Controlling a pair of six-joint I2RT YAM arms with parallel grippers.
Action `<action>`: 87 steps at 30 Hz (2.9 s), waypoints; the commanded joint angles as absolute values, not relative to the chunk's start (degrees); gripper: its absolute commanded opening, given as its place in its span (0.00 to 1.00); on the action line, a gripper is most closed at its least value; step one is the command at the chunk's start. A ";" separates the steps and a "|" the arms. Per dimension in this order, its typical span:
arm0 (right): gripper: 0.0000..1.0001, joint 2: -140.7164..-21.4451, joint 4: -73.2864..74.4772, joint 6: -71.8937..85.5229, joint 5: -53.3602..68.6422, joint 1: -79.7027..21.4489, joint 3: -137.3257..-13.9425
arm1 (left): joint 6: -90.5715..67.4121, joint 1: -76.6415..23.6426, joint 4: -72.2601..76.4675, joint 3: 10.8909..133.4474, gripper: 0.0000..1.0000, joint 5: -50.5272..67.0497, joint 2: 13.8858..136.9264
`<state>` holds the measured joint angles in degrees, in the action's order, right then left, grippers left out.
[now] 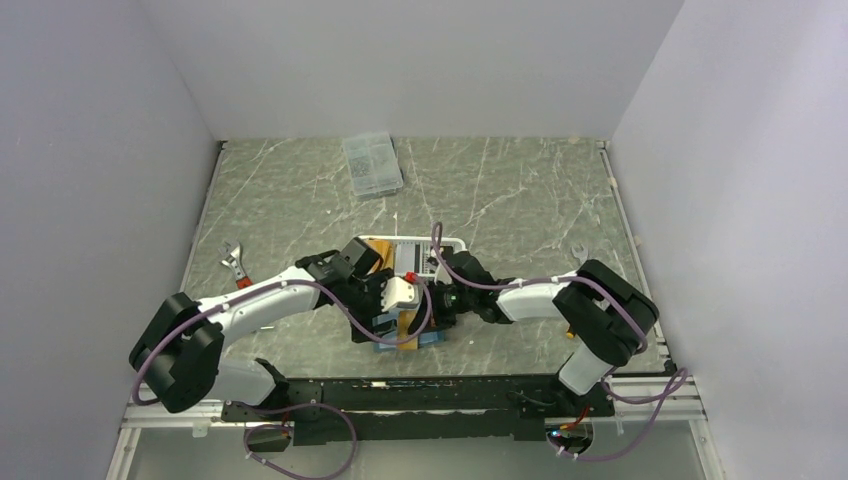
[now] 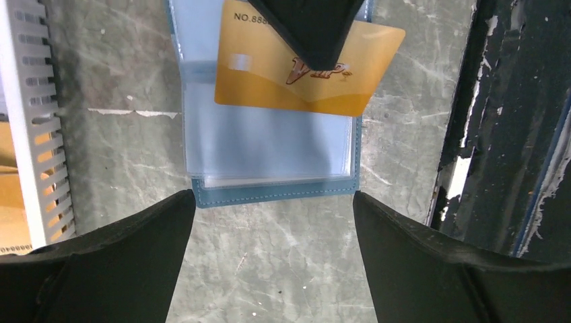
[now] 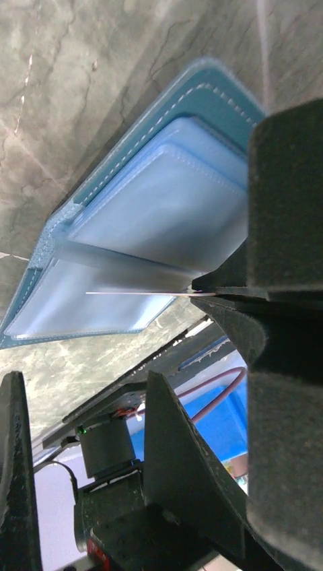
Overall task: Put the credit cards into the card holder
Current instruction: Open the card holder at the center of the board, then insert the credit card into the card holder.
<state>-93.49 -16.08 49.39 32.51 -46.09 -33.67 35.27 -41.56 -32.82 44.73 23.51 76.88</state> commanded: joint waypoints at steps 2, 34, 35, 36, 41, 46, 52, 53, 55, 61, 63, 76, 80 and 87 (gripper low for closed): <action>0.00 -89.38 -19.49 50.64 31.75 -44.48 -31.16 | 40.36 -42.67 -27.72 44.05 0.91 23.55 77.60; 0.00 -86.80 -24.23 52.66 25.56 -41.18 -25.70 | 43.99 -47.59 -19.37 37.07 0.85 13.98 79.21; 0.00 -86.63 -24.39 52.73 25.40 -41.19 -25.53 | 43.91 -47.65 -19.31 36.93 0.85 13.87 79.19; 0.00 -86.37 -24.35 52.69 25.28 -41.18 -25.36 | 43.82 -47.75 -19.33 36.92 0.85 13.74 79.23; 0.00 -85.55 -23.10 51.89 24.45 -41.10 -25.48 | 43.38 -47.81 -19.64 37.09 0.85 13.32 79.47; 0.00 -85.19 -23.27 51.69 24.80 -41.15 -25.39 | 43.02 -47.90 -19.57 36.74 0.85 13.06 79.62; 0.00 -86.99 -23.20 51.14 25.12 -42.44 -26.01 | 42.37 -48.00 -19.99 37.21 0.84 13.01 79.72; 0.00 -87.38 -23.35 51.21 25.07 -42.76 -26.01 | 42.29 -48.06 -20.05 37.32 0.84 13.04 79.76; 0.00 -88.21 -23.76 51.43 25.11 -43.54 -26.06 | 42.11 -48.00 -20.27 37.59 0.84 13.09 79.86; 0.00 -90.31 -26.55 52.98 25.58 -45.05 -25.08 | 42.01 -48.19 -20.62 37.79 0.84 12.93 79.95; 0.00 -90.60 -27.15 53.23 25.79 -45.24 -24.75 | 42.03 -48.21 -20.65 37.66 0.83 12.84 80.02; 0.00 -92.06 -25.54 52.31 27.41 -45.90 -24.54 | 41.65 -48.45 -21.08 38.05 0.83 12.54 80.16; 0.00 -93.97 -23.58 51.01 28.85 -45.90 -26.40 | 41.66 -48.57 -21.18 38.27 0.83 12.52 80.23; 0.00 -96.27 -21.27 49.72 28.65 -45.88 -29.82 | 41.48 -48.68 -21.31 38.49 0.82 12.39 80.24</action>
